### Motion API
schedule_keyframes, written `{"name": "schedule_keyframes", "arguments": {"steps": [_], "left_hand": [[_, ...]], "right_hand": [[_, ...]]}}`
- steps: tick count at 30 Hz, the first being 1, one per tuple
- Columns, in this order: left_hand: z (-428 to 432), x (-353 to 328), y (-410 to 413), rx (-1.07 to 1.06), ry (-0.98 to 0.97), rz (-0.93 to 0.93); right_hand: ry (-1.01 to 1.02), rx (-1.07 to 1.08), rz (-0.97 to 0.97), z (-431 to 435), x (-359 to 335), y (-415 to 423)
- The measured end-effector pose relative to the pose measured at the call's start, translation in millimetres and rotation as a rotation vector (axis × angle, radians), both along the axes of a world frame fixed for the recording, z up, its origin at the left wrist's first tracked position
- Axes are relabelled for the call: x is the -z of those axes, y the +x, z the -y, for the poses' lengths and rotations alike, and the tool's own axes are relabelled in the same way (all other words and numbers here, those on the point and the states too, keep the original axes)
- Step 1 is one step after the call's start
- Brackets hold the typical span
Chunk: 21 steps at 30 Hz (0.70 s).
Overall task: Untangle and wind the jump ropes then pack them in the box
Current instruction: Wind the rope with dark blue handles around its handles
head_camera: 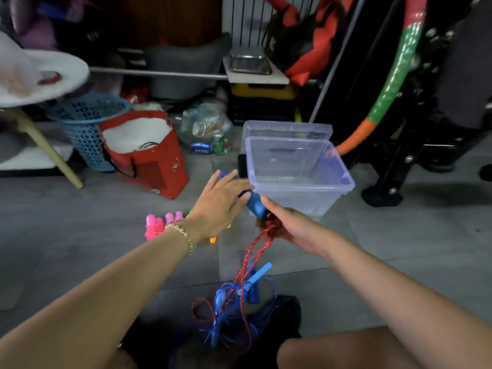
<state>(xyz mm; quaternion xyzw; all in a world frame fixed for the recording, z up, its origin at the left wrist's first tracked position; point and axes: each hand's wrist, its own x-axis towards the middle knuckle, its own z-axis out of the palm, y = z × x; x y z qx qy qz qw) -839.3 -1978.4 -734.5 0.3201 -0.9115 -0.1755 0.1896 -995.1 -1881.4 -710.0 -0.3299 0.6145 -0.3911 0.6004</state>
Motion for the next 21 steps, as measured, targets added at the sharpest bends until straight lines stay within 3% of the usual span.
{"name": "schedule_keyframes", "arguments": {"steps": [4, 7, 10, 12, 16, 18, 21], "left_hand": [[-19.7, -31.3, 11.0, 0.077, 0.057, -0.040], [-34.3, -50.3, 22.6, -0.111, 0.110, 0.182], [-38.9, -57.0, 36.3, -0.360, 0.170, 0.263], [-40.3, -50.5, 42.0, -0.417, 0.406, 0.183], [-45.9, -50.8, 43.8, -0.563, 1.026, -0.352], [-48.4, -55.3, 45.1, -0.492, 1.058, -0.378], [-55.4, -66.8, 45.7, -0.328, 0.963, -0.274]], "right_hand": [[-0.045, -0.046, 0.043, -22.7, -25.5, 12.0], [-0.077, -0.054, -0.037, -33.7, -28.0, 17.1], [-0.173, -0.012, -0.122, -37.4, -22.0, 12.3], [-0.186, 0.018, -0.121, -36.2, -21.0, 8.3], [-0.152, 0.008, -0.150, -34.3, -27.8, 1.7], [-0.143, -0.046, -0.201, -35.6, -29.3, 3.9], [-0.249, -0.092, -0.218, -32.9, -34.4, 17.7]]}}
